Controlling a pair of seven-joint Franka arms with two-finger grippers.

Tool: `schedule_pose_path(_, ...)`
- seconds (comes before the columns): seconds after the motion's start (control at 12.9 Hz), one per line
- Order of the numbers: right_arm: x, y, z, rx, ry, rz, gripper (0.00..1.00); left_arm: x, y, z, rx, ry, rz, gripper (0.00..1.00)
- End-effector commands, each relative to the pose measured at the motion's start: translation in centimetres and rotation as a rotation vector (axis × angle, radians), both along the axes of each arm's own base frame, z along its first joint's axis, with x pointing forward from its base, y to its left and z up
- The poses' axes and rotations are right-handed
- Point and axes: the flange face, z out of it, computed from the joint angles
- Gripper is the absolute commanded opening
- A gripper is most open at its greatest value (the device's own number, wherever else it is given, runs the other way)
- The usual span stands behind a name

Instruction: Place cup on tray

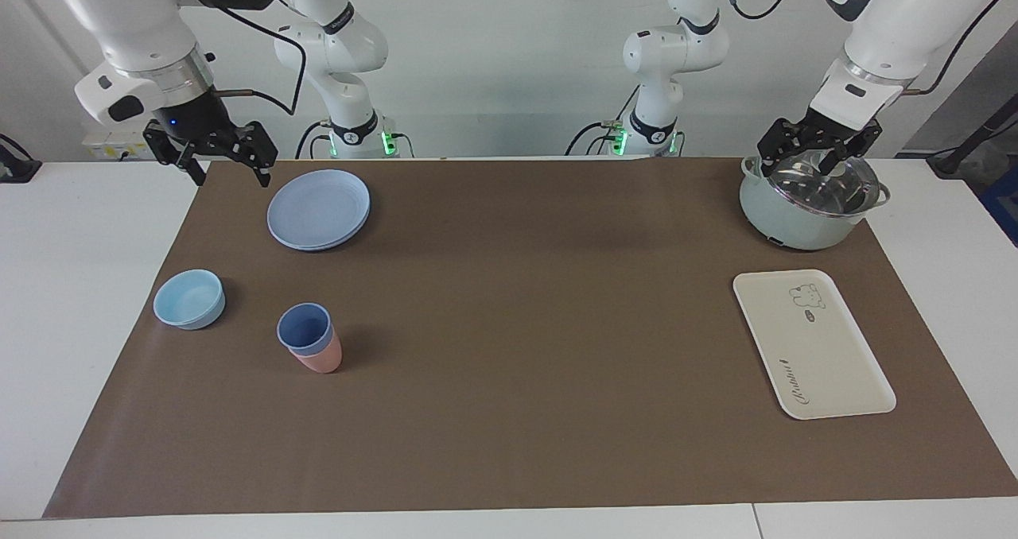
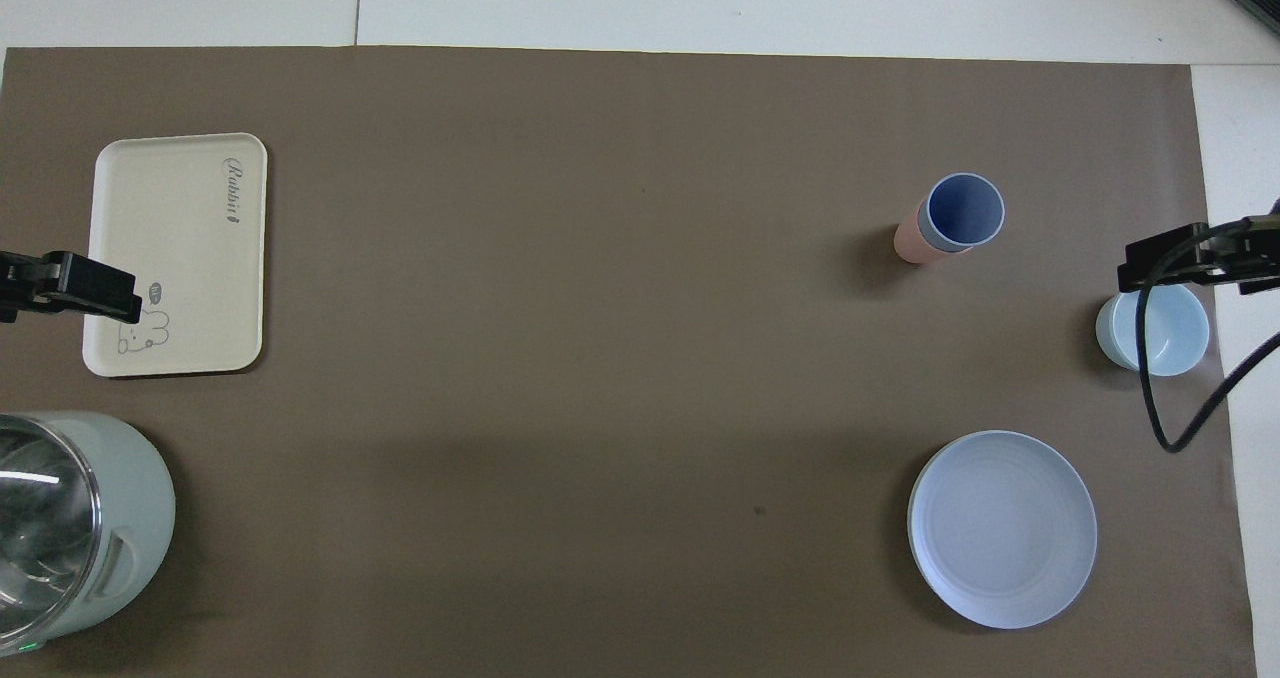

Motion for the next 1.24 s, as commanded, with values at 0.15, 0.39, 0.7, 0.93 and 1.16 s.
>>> schedule_pose_path(0.15, 0.0, 0.0, 0.1, 0.002, -0.008, 0.001, 1.00, -1.0, -0.6, 1.1, -0.008, -0.004, 0.016, 1.00)
schedule_pose_path(0.39, -0.1, 0.0, -0.1, 0.004, -0.003, -0.003, 1.00, -0.9, -0.9, 1.1, -0.007, -0.007, 0.044, 1.00)
schedule_pose_path(0.7, -0.6, -0.5, -1.0, 0.005, -0.018, 0.019, 1.00, -0.9, -0.8, 1.0, -0.008, -0.009, 0.042, 1.00)
schedule_pose_path(0.93, -0.3, -2.1, -1.7, 0.063, -0.093, 0.150, 1.00, -0.9, -0.4, 1.0, -0.043, -0.009, 0.058, 1.00)
schedule_pose_path(1.16, -0.6, -4.1, -4.8, 0.132, -0.237, 0.216, 1.00, -1.1, -0.3, 1.1, -0.045, -0.012, 0.061, 1.00)
